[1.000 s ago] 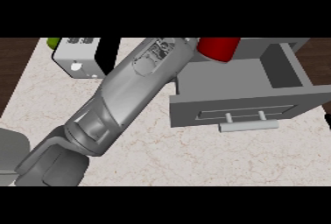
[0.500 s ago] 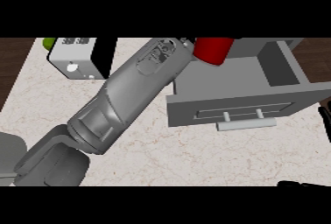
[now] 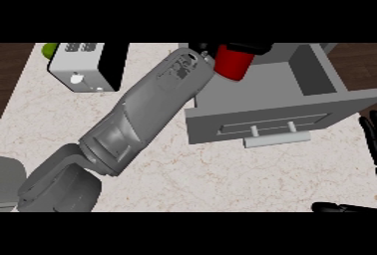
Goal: Pick up the can, place it into the drawer and close the drawer
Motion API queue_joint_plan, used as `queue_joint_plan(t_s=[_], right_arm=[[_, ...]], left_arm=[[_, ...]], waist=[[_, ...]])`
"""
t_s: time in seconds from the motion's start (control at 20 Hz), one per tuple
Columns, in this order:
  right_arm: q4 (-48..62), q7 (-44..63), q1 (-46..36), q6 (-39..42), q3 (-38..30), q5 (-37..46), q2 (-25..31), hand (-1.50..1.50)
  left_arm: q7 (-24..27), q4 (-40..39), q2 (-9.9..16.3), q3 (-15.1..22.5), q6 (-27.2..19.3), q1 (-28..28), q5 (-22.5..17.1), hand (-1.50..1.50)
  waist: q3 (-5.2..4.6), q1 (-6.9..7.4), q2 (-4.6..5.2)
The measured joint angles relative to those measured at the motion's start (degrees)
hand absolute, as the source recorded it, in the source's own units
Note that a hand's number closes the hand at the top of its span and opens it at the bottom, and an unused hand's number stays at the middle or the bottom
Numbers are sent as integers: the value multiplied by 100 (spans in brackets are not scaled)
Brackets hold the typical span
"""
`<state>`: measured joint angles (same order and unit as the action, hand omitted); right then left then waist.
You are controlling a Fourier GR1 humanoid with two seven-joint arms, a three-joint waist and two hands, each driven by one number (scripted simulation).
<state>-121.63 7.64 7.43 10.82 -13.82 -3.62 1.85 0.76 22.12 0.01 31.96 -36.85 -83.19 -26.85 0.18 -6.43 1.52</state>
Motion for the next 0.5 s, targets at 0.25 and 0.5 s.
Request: queue_joint_plan(t_s=[0.25, 0.5], right_arm=[[-7, 12, -72, -16, 85, 39, -27, -150], [-14, 107, -206, -24, 112, 59, 30, -150]], left_arm=[[0, -107, -1, 179, -161, -33, -113, -150], [124, -200, 0, 269, -413, 80, -247, -150]], waist=[[1, -61, 23], [-1, -109, 41]])
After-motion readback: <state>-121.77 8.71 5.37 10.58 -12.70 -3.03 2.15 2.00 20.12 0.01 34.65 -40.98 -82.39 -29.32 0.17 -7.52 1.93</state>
